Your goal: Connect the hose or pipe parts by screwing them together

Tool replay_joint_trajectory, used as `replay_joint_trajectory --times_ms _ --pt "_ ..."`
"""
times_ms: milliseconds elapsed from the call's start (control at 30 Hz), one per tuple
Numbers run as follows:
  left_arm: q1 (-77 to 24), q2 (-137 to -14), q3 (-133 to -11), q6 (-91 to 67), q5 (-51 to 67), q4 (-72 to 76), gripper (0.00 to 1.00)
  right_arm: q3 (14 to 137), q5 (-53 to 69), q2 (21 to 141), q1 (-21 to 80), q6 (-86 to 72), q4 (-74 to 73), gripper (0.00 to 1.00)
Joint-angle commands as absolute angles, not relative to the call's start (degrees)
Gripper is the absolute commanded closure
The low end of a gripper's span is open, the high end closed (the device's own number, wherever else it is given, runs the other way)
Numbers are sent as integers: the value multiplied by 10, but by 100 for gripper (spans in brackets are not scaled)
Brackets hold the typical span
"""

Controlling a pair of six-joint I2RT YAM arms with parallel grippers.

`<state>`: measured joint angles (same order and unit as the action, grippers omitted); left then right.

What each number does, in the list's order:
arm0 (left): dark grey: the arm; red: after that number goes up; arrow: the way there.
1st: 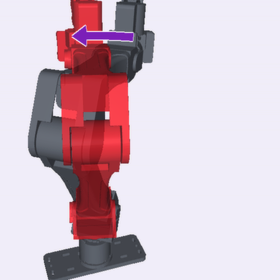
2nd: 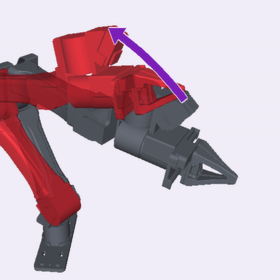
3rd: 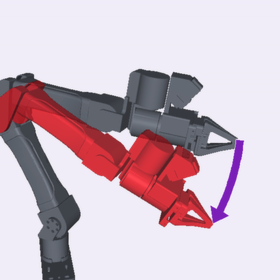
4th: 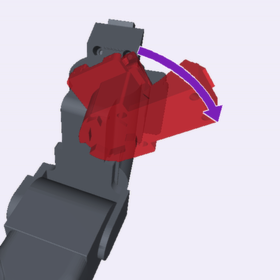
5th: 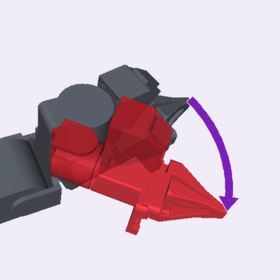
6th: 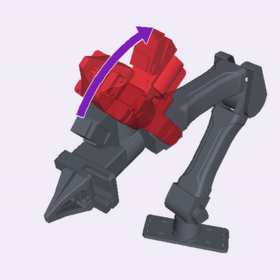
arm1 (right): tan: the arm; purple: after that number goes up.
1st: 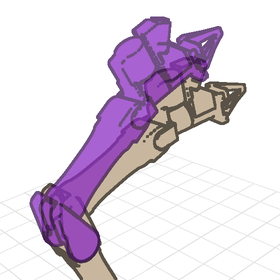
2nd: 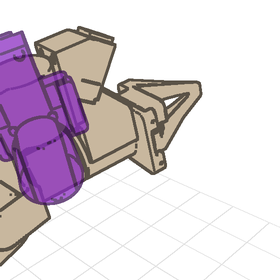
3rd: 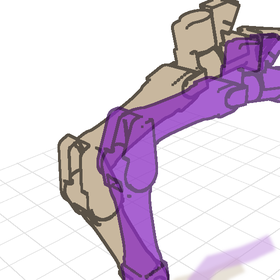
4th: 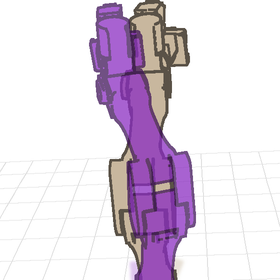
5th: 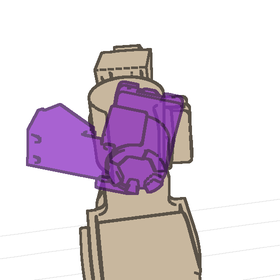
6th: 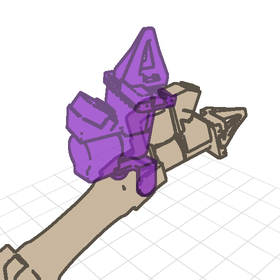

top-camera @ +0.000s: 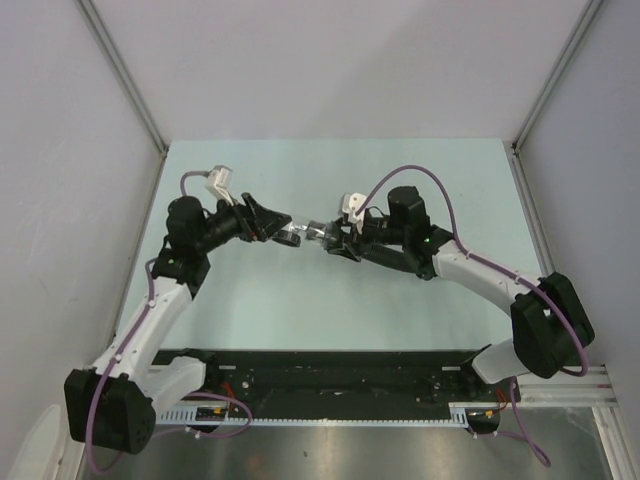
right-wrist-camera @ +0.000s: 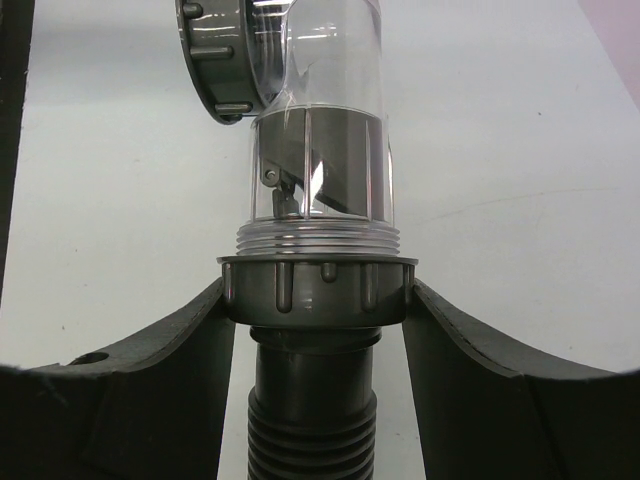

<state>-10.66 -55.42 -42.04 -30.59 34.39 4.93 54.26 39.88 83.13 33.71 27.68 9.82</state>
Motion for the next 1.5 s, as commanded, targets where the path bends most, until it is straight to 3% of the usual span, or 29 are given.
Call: replay_joint_trajectory --times_ms 0,300,533,967,1067,1100,1200,1367,1467 --pt "-97 -592 -468 -316 417 41 14 573 389 799 348 304 106 100" --pt "-92 -634 -456 -332 508 56 17 573 414 795 337 290 120 100" --pt "-92 -652 -446 -357 542 85 30 573 437 796 329 286 128 100" --pt "-97 -718 -457 -413 613 120 31 573 433 798 334 312 109 100" --pt "-99 -712 -458 -399 613 120 46 573 447 798 324 286 128 100" --pt "-100 -708 -454 -392 610 120 60 573 472 798 317 272 136 100" --pt "-103 -681 -441 -353 584 126 79 578 531 803 295 225 152 100" --pt "-133 -650 -412 -235 550 163 100 609 611 829 273 192 105 100" --pt "-139 -650 -407 -222 553 183 100 620 652 845 267 165 99 100"
